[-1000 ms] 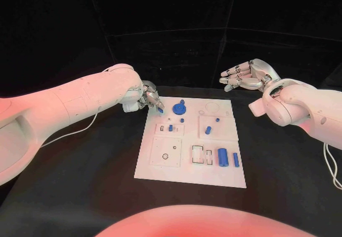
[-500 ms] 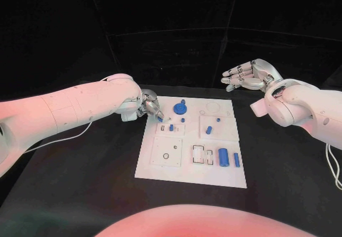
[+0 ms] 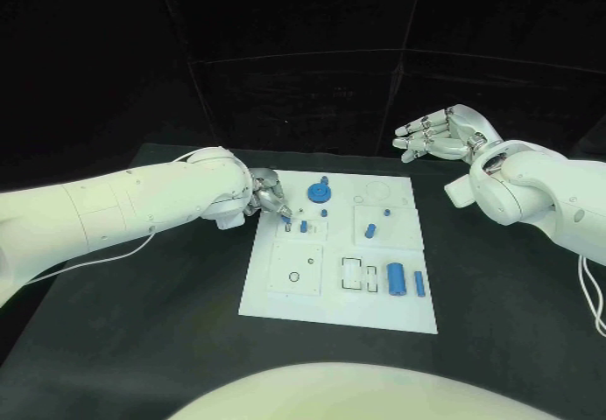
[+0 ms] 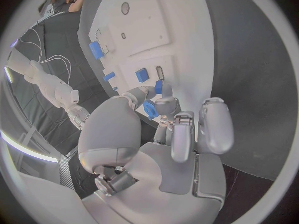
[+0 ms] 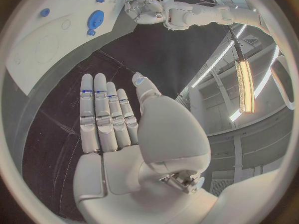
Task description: Assemble the parts on the task board
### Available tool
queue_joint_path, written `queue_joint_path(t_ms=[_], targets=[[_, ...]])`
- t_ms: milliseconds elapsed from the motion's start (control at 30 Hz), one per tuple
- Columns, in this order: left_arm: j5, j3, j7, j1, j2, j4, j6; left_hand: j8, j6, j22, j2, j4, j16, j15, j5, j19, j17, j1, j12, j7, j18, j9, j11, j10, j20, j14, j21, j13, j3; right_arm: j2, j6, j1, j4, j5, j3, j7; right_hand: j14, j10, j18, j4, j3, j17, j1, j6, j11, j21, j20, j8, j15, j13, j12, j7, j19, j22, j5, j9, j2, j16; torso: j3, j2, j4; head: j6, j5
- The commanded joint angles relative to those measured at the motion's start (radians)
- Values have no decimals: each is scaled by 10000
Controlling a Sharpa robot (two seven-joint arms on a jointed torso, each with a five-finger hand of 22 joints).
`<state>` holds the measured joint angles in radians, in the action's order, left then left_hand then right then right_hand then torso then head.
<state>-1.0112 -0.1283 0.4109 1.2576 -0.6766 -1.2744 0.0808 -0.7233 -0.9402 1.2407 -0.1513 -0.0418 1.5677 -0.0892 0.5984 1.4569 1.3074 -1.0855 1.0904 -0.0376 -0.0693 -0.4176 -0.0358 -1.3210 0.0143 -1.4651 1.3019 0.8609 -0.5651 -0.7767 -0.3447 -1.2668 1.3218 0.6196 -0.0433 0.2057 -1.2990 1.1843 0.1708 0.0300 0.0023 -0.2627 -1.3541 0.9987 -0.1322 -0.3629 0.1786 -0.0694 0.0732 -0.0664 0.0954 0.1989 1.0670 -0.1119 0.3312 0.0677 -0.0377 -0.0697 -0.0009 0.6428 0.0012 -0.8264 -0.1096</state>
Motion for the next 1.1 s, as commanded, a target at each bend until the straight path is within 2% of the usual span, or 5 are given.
queue_joint_path(t_ms=[33, 167, 667, 1100], targets=[[-156, -4, -31, -5, -23, -143, -481, 41, -84, 18, -24, 1458, 31, -62, 66, 88, 2634, -105, 41, -1, -43, 13, -36, -117, 0, -1057, 70, 27, -1401, 1, -29, -20, 18, -36, 7, 98, 57, -95, 126, -68, 2, 15, -16, -68, 4, 51, 22, 20, 6, 14, 13, 21, 67, 13, 61, 2, 35, 43, -3, 8, -23, -12, -14], [-159, -8, 14, -19, -46, -206, -352, 45, -99, 44, -30, 1458, 31, -64, 86, 97, 2634, -102, 54, 4, -38, 16, -41, -137, -2, -1057, 90, 49, -1399, 6, -26, -20, 11, -36, 7, 98, 57, -95, 126, -68, 2, 15, -16, -68, 4, 51, 22, 20, 6, 14, 13, 21, 67, 13, 61, 2, 35, 43, 5, 13, -14, -34, -10], [-162, -18, 270, -43, -109, -314, 384, 102, -233, 195, -121, 1474, 31, -86, 497, 147, 2634, -80, 87, 37, -8, 47, -71, -264, -23, -1057, 204, 174, -1388, 28, -7, -19, -15, -36, 7, 105, 58, -99, 125, -62, -2, 18, 3, -68, 1, 64, 23, 18, 9, 14, 21, 24, 76, 21, 71, 3, 39, 43, -4, 5, -15, -99, -9], [-332, -20, 358, -47, -89, -377, 794, 112, -251, 220, -137, 1479, 31, -88, 567, 154, 2634, -80, 69, 40, -3, 52, -74, -269, -24, -1057, 222, 163, -1381, 30, -4, -19, -17, -36, 6, 109, 58, -99, 125, -62, -2, 18, 3, -68, 1, 64, 23, 18, 9, 14, 21, 24, 76, 21, 71, 3, 39, 43, -6, 11, -23, -123, -9]])
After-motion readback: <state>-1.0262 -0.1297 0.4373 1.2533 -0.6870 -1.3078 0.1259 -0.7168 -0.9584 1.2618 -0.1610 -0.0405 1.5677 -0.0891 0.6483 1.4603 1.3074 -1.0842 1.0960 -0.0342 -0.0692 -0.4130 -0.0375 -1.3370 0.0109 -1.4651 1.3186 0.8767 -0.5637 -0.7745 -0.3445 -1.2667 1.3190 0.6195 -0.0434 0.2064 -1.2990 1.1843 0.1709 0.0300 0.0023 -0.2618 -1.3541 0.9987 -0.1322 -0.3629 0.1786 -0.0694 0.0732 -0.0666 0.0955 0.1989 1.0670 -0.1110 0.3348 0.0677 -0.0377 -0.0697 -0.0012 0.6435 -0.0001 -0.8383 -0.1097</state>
